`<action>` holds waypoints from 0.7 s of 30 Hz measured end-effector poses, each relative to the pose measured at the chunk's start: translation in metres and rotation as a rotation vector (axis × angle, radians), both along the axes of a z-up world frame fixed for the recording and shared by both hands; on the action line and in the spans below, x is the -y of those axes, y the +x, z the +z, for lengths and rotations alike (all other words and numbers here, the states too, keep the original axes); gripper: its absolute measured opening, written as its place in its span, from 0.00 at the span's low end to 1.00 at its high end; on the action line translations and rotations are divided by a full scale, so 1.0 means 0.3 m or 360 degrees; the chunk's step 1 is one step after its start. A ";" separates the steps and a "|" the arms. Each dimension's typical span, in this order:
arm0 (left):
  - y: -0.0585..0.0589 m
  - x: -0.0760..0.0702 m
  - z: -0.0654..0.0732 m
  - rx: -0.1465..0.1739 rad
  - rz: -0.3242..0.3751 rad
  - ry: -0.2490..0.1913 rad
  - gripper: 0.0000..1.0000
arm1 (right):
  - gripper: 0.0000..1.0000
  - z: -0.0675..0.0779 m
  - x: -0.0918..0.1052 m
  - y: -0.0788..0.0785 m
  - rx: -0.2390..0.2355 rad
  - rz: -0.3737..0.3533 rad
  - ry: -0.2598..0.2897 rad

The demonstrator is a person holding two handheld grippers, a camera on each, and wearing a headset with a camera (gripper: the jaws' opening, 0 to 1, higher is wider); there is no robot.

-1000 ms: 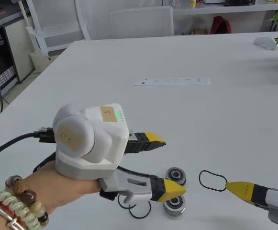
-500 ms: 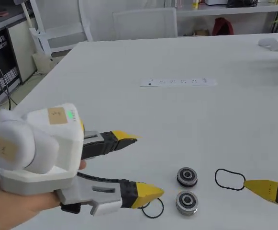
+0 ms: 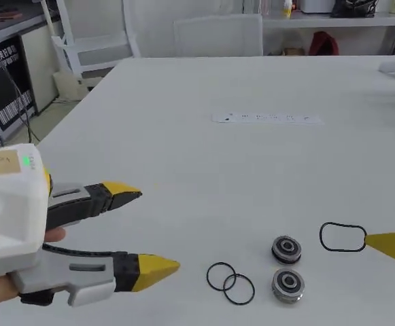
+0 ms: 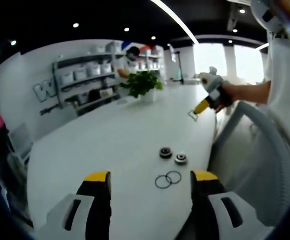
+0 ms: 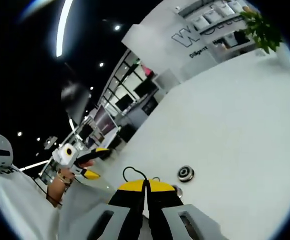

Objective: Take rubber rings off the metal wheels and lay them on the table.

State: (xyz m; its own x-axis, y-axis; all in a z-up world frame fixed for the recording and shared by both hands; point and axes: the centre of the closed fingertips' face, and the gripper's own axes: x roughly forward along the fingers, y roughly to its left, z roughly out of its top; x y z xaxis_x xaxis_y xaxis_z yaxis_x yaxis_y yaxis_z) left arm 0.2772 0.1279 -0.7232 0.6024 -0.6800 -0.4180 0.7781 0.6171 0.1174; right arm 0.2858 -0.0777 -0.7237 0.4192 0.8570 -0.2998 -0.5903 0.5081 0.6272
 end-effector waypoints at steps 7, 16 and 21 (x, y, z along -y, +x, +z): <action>-0.025 -0.069 -0.026 -0.0033 0.0045 -0.0036 0.68 | 0.00 0.015 -0.025 -0.001 0.0074 0.0092 -0.0109; -0.035 -0.169 -0.032 -0.0046 0.0100 -0.0032 0.70 | 0.00 0.024 -0.064 0.007 0.0180 0.0158 -0.0281; -0.041 -0.188 -0.043 -0.0048 0.0100 -0.0024 0.70 | 0.00 0.019 -0.105 0.009 0.0244 0.0229 -0.0414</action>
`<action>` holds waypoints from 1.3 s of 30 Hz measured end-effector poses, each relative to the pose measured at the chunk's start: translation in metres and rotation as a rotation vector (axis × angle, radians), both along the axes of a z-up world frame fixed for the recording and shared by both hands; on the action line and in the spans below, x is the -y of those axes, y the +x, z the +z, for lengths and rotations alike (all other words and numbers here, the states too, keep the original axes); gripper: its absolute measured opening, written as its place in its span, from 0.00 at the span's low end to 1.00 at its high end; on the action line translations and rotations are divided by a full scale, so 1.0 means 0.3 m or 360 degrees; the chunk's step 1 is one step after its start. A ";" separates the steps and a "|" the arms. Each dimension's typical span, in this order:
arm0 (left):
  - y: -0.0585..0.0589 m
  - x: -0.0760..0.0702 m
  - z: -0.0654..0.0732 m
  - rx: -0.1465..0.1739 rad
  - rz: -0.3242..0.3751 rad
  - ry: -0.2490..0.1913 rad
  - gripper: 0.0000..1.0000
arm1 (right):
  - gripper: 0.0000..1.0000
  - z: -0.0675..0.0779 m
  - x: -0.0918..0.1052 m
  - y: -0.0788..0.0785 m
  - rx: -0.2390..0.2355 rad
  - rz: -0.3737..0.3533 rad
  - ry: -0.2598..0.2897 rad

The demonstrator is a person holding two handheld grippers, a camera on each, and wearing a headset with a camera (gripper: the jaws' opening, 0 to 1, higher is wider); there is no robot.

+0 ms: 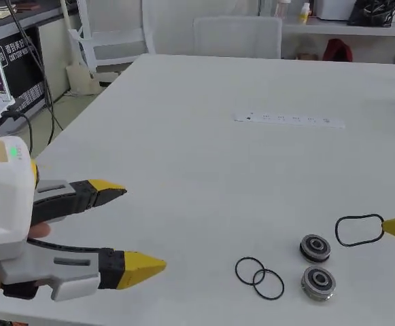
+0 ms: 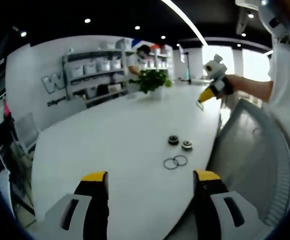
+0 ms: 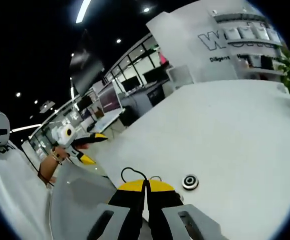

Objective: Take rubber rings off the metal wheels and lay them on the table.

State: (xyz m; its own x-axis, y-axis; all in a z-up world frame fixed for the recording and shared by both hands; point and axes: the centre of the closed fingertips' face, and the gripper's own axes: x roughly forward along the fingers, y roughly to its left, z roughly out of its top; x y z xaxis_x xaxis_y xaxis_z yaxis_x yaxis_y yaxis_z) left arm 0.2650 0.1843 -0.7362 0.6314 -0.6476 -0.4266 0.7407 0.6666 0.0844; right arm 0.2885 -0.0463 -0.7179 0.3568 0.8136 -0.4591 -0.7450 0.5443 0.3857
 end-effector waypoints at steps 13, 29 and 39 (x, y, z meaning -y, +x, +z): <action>-0.001 -0.059 -0.030 -0.0008 0.0035 0.0022 0.69 | 0.00 -0.055 -0.107 0.021 0.0135 0.0233 -0.0340; 0.008 -0.098 -0.081 -0.0054 0.0087 0.0030 0.68 | 0.00 -0.169 -0.205 0.018 0.0184 0.0561 -0.0655; 0.004 -0.106 -0.112 -0.0082 0.0112 0.0003 0.67 | 0.00 -0.285 -0.228 0.009 0.0098 0.0678 -0.0805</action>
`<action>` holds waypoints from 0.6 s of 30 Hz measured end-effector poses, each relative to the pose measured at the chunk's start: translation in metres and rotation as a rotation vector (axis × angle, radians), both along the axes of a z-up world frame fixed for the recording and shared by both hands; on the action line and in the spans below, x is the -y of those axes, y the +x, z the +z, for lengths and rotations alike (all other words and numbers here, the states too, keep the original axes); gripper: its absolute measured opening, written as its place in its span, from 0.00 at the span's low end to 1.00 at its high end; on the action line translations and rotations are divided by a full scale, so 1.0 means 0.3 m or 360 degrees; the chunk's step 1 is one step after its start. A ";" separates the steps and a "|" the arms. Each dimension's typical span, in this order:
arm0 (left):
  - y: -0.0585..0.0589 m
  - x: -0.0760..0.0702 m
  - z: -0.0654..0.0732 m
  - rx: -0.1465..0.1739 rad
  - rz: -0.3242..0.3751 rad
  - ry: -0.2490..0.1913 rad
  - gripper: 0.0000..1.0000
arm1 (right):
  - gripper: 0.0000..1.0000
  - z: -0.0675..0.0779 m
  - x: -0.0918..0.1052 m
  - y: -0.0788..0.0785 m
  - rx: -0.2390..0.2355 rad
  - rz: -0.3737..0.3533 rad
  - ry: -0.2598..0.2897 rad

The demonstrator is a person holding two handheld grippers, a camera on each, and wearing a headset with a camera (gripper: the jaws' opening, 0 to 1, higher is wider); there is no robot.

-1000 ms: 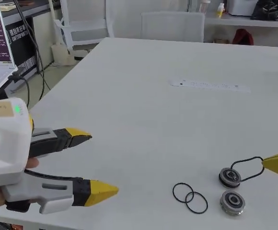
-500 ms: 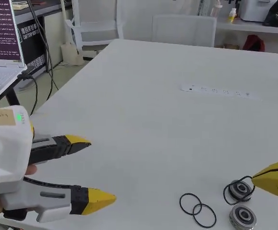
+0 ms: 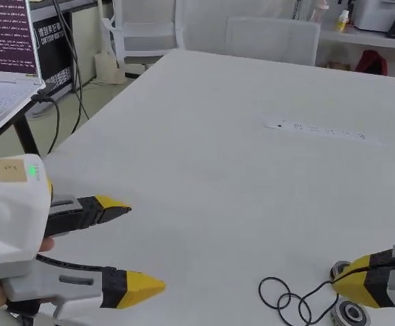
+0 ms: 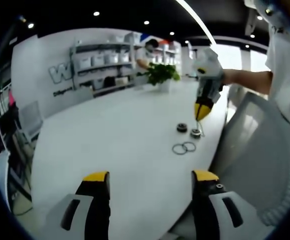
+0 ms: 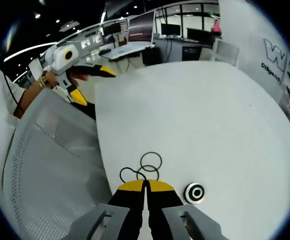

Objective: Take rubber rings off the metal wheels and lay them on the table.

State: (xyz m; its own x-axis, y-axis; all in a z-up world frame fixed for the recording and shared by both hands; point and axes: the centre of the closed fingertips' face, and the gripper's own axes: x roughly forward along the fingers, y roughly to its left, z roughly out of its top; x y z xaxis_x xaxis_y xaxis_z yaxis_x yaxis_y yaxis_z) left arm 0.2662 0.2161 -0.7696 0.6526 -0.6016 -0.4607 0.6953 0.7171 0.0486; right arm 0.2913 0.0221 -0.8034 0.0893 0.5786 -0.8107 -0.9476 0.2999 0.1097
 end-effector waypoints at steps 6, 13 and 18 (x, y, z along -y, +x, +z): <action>-0.013 -0.017 -0.014 -0.0017 0.0022 -0.0005 0.67 | 0.00 -0.046 -0.007 0.013 -0.0022 0.0019 -0.0048; -0.014 -0.021 -0.029 -0.0036 0.0038 -0.0013 0.66 | 0.00 -0.093 -0.012 0.022 -0.0068 0.0021 -0.0079; -0.018 -0.016 -0.040 -0.0051 0.0031 -0.0009 0.66 | 0.00 -0.114 -0.017 0.022 -0.0084 0.0050 -0.0116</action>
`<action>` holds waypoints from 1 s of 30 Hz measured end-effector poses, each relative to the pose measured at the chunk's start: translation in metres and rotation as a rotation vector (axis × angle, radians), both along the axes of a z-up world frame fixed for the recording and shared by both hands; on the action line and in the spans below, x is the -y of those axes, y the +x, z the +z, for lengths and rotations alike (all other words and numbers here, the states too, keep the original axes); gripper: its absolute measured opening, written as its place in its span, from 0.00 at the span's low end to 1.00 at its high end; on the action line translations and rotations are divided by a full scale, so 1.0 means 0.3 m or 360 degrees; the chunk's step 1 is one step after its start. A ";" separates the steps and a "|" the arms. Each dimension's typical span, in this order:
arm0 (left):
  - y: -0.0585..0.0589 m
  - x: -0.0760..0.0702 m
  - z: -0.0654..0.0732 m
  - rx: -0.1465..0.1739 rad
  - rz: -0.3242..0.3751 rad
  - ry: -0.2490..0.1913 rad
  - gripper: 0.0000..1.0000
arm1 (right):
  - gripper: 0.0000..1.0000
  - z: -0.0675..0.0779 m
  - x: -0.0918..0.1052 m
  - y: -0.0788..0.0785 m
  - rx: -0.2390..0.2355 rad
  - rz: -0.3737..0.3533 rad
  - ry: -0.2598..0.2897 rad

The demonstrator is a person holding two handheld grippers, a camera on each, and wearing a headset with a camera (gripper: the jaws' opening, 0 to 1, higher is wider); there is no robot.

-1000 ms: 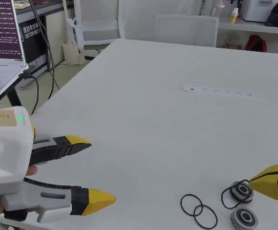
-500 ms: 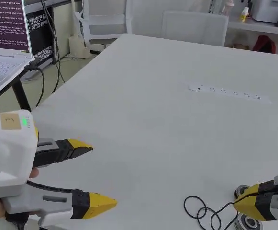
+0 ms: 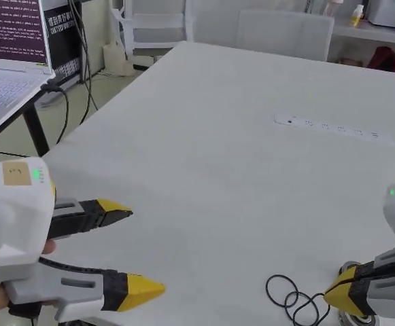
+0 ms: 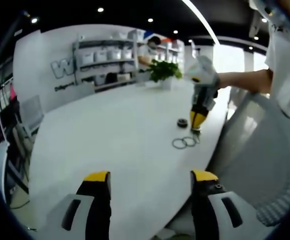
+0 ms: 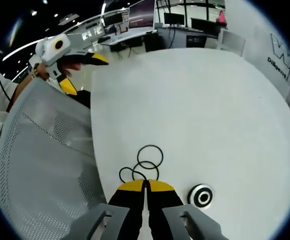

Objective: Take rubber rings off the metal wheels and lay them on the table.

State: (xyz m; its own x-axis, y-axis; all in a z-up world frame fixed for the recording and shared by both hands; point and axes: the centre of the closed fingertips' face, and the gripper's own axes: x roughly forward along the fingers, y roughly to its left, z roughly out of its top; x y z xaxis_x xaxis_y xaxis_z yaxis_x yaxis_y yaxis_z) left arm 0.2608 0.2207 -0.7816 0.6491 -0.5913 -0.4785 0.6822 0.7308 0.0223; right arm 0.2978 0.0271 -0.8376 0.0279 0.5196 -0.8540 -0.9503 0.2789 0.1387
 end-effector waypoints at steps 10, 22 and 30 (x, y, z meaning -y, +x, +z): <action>0.000 0.001 -0.008 -0.0015 0.0007 -0.0001 0.66 | 0.00 -0.053 0.014 0.029 -0.0032 -0.0058 -0.0037; 0.002 0.005 -0.015 -0.0027 0.0004 0.0005 0.65 | 0.00 -0.054 0.010 0.046 -0.0088 -0.0187 0.0047; 0.003 0.005 -0.015 -0.0029 0.0004 0.0007 0.65 | 0.00 -0.064 0.013 0.041 -0.0099 -0.0208 0.0042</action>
